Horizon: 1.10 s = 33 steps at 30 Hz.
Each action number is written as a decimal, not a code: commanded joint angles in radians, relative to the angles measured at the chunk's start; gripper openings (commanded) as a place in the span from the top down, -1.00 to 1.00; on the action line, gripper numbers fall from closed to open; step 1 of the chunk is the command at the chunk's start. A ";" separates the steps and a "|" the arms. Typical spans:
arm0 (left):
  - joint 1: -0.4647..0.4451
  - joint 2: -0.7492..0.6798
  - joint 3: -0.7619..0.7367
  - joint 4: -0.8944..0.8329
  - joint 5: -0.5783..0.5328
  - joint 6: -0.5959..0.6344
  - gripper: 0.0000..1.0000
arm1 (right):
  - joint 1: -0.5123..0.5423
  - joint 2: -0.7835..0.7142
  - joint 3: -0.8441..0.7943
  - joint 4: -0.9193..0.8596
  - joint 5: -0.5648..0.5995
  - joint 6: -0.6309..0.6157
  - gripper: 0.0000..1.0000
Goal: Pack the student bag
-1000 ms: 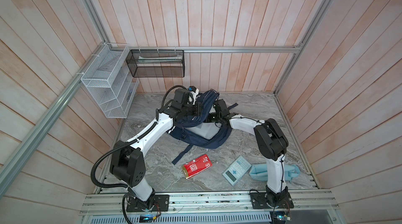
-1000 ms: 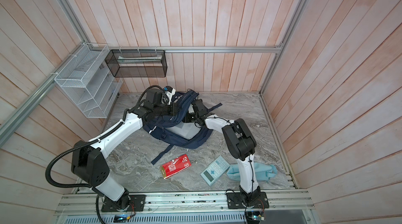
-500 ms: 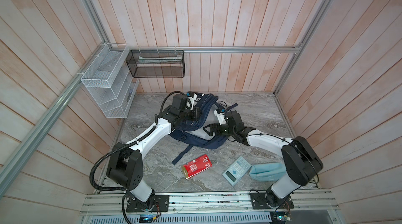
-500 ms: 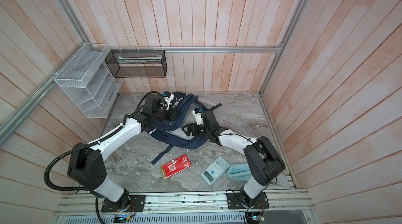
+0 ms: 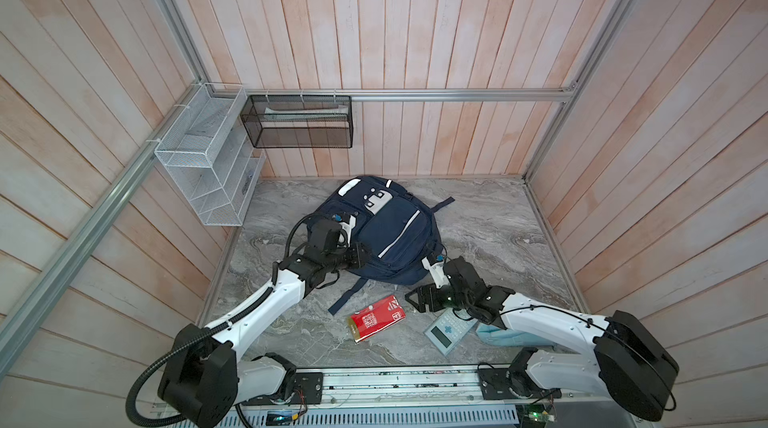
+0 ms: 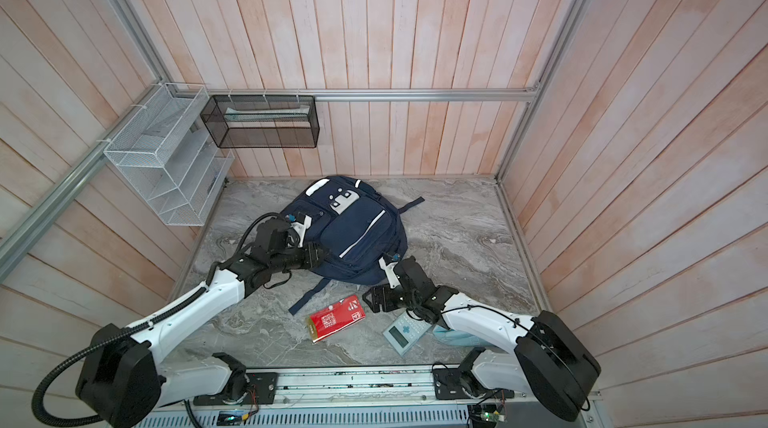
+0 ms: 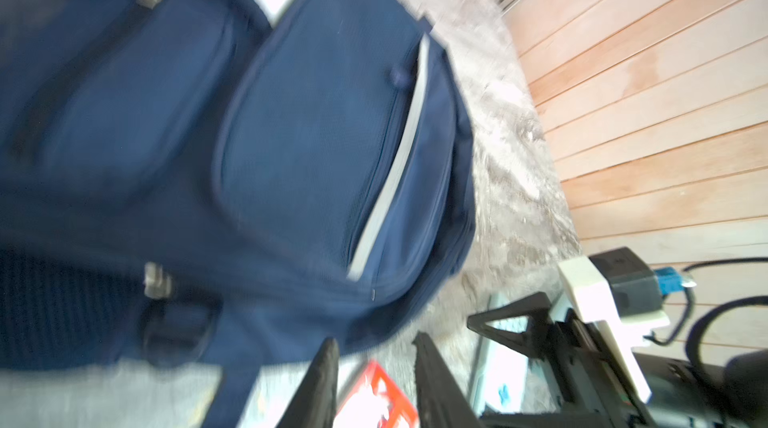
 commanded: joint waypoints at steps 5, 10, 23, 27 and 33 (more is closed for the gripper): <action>-0.115 -0.116 -0.221 -0.235 -0.114 -0.145 0.66 | 0.076 0.119 -0.021 0.113 -0.052 0.155 -0.53; -0.279 -0.080 -0.212 -0.336 -0.304 -0.264 0.85 | 0.081 0.181 -0.008 0.135 -0.087 0.166 -0.44; -0.387 0.059 -0.266 -0.263 -0.316 -0.355 1.00 | 0.051 0.330 -0.063 0.399 -0.312 0.222 -0.41; -0.388 0.089 -0.273 -0.202 -0.291 -0.351 1.00 | 0.030 0.341 -0.077 0.458 -0.332 0.226 -0.30; -0.388 0.088 -0.274 -0.126 -0.247 -0.346 1.00 | 0.026 0.423 -0.016 0.518 -0.383 0.205 0.29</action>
